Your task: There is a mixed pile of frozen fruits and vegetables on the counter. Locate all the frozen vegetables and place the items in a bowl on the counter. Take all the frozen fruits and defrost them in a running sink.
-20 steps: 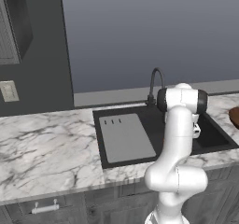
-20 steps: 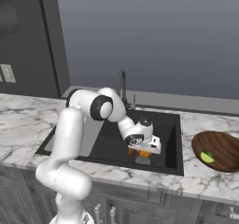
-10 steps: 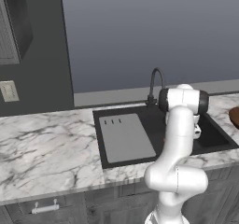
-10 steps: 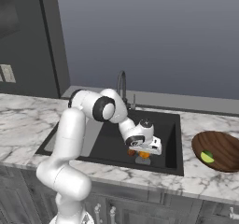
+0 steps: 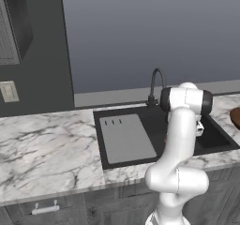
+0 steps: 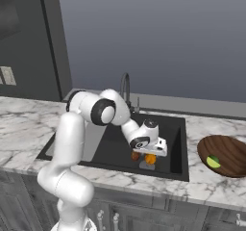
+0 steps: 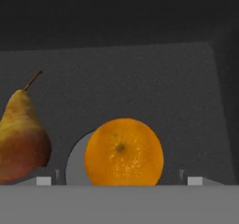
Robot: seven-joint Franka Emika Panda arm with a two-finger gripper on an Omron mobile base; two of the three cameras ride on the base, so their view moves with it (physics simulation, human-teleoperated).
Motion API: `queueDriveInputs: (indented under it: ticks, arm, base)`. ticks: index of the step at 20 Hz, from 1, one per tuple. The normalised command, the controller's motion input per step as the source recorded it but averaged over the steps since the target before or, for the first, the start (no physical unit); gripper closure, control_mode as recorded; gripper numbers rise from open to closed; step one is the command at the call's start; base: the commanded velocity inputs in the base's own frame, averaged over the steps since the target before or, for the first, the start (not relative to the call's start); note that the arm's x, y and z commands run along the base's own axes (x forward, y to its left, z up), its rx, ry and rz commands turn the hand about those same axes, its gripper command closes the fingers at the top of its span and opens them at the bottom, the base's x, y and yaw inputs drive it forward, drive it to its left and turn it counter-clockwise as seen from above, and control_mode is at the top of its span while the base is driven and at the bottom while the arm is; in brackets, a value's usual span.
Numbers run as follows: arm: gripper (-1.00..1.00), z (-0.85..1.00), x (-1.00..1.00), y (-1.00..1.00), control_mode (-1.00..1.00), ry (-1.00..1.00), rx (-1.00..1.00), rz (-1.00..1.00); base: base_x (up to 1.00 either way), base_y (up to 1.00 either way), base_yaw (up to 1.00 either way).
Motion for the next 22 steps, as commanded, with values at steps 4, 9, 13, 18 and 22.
queueDriveInputs:
  ticks: [4, 9, 13, 18, 22]
  arm:
    - [-1.0, 0.31, -0.02, -0.03, -1.0, 0.0, 0.01, 0.0]
    - [-1.0, 0.57, -0.07, -0.03, -1.0, -0.03, 0.03, 0.0]
    - [-1.0, 0.69, -0.13, -0.01, -1.0, -0.03, 0.02, 0.01]
    - [-1.0, 0.74, -0.19, -0.01, -1.0, -0.01, 0.0, 0.03]
    - [-1.0, 0.79, -0.22, 0.02, -1.0, 0.0, 0.0, 0.04]
  base:
    - [0.0, 0.0, 0.0]
    - [0.0, 0.0, 0.0]
    - [0.0, 0.0, 0.0]
    - [0.0, 0.0, 0.0]
    - [0.0, 0.0, 0.0]
